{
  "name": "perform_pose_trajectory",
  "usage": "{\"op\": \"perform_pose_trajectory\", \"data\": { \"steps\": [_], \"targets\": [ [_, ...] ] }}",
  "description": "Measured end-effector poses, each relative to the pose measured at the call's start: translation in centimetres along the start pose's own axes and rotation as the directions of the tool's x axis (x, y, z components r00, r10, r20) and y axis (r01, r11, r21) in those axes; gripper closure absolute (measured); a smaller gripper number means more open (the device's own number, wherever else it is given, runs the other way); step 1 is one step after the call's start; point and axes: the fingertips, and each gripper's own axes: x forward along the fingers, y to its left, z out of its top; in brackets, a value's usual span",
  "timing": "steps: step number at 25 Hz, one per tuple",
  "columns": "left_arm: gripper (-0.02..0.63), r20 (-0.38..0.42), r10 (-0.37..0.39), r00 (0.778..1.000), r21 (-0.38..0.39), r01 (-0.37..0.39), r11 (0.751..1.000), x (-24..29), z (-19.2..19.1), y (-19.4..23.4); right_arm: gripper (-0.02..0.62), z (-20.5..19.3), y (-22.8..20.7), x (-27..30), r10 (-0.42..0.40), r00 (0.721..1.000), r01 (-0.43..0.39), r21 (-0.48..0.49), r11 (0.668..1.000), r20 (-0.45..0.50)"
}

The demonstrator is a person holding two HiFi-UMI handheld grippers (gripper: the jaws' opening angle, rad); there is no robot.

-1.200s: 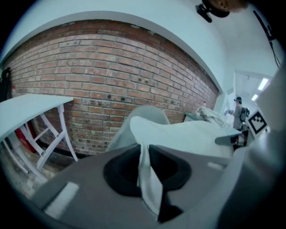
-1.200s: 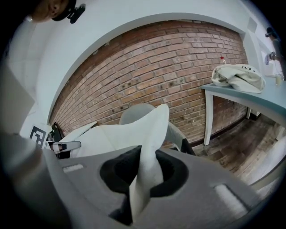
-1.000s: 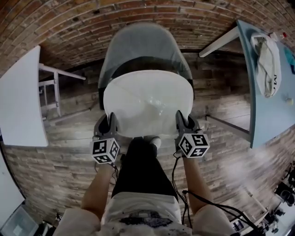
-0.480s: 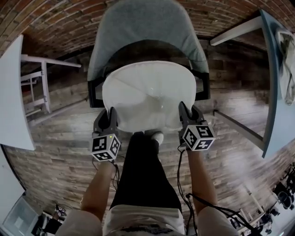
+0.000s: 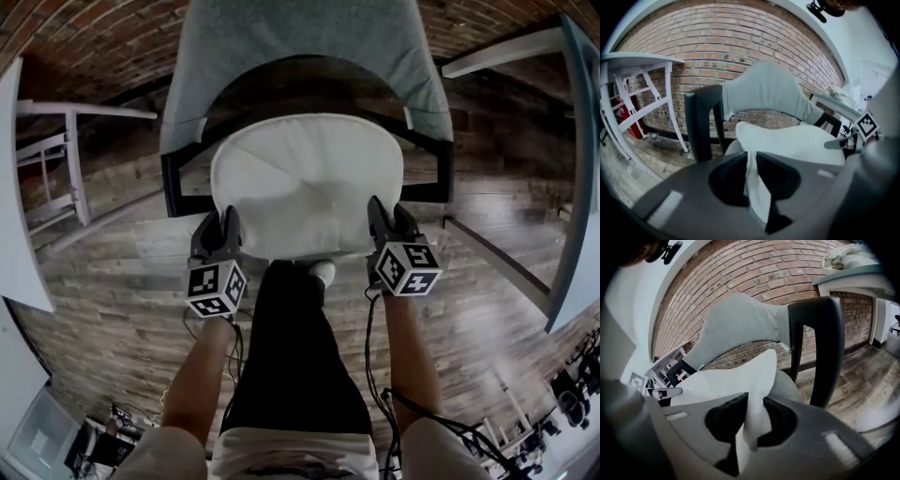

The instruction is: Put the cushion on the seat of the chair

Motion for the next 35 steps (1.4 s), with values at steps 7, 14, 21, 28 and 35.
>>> {"op": "perform_pose_trajectory", "data": {
  "steps": [7, 14, 21, 28, 35],
  "targets": [
    [0.561, -0.025, 0.014, 1.000, 0.005, -0.014, 1.000, 1.6, -1.9, 0.8, 0.551, -1.8, -1.0, 1.2, -0.029, 0.999, 0.029, -0.007, 1.000, -0.018],
    [0.560, -0.054, 0.028, 0.998, 0.031, -0.027, 0.999, 3.0, -3.7, 1.8, 0.549, -2.9, -2.3, 2.2, -0.062, 0.998, 0.062, -0.026, 0.998, -0.023],
    [0.558, -0.074, 0.038, 0.997, 0.042, -0.035, 0.998, 4.1, -5.3, 2.4, 0.546, -4.1, -3.3, 3.2, -0.073, 0.997, 0.072, -0.020, 0.997, -0.017],
    [0.555, -0.086, 0.054, 0.995, 0.058, -0.049, 0.997, 5.0, -6.4, 2.6, 0.526, -4.6, -4.0, 3.8, -0.083, 0.997, 0.083, -0.030, 0.996, -0.003],
    [0.556, -0.078, 0.057, 0.995, 0.067, -0.052, 0.996, 4.9, -6.4, 2.6, 0.506, -4.6, -4.2, 3.6, -0.083, 0.997, 0.083, -0.009, 0.997, 0.006]
  ]
}}
